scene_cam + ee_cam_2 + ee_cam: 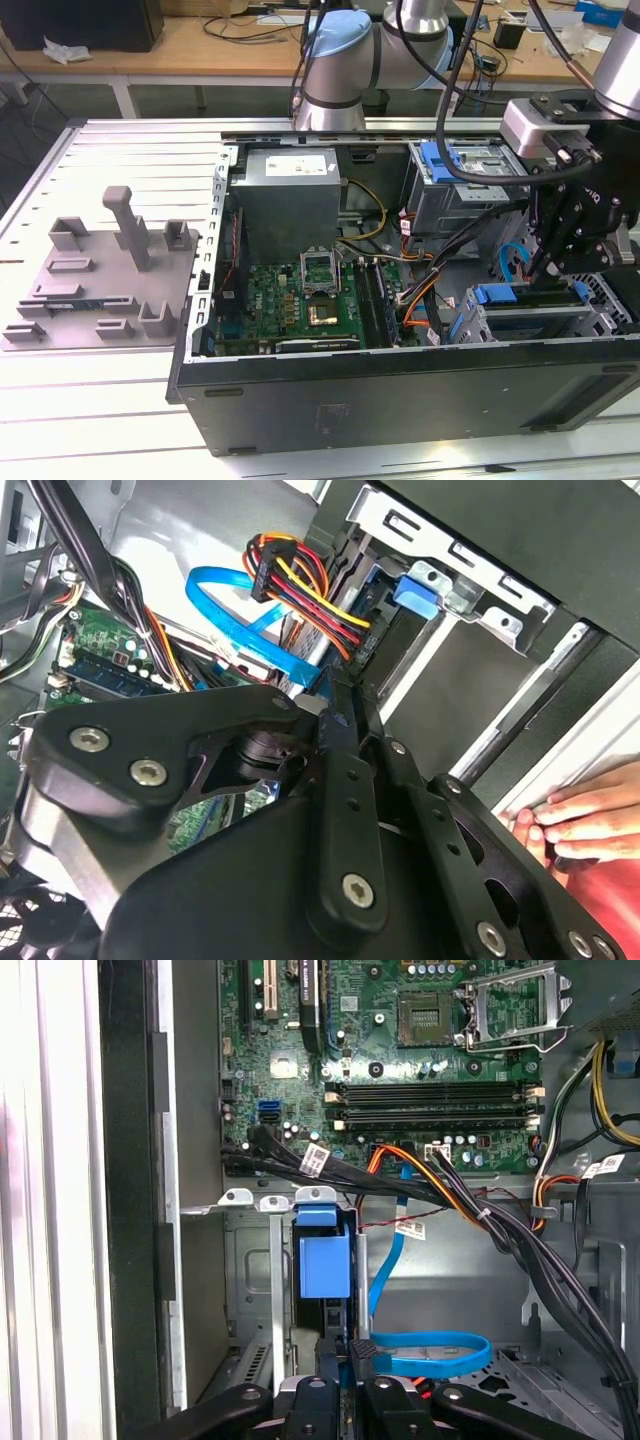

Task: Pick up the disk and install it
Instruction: 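Insert the second disk wire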

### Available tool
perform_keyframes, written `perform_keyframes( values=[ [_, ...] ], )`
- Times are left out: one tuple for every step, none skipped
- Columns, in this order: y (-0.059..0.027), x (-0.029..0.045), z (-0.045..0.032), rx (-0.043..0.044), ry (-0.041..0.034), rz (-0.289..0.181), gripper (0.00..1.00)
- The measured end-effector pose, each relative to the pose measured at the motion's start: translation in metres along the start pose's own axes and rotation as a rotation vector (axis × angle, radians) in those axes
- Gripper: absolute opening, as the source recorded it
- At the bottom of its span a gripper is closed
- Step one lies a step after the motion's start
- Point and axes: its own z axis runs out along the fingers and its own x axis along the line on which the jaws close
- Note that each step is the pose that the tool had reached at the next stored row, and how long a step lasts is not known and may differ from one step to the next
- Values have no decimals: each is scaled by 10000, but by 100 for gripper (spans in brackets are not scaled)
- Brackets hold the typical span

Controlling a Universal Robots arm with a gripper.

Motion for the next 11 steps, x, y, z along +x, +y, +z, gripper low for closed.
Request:
perform_keyframes(
  values=[
    [0, -3, 2, 1, 2, -1, 16],
    [0, -3, 3, 1, 2, -2, 16],
    [0, -4, 5, 0, 3, -3, 16],
    [0, -5, 8, 1, 3, -3, 16],
    [-1, -5, 11, 1, 3, -4, 16],
    [-1, -6, 13, 1, 3, -5, 16],
    [-2, -6, 15, 1, 3, -7, 16],
    [-3, -6, 18, 1, 3, -8, 16],
    [-3, -6, 20, 1, 3, -10, 16],
    [-4, -7, 24, 1, 2, -12, 16],
    [-4, -7, 26, 1, 2, -14, 16]
  ],
)
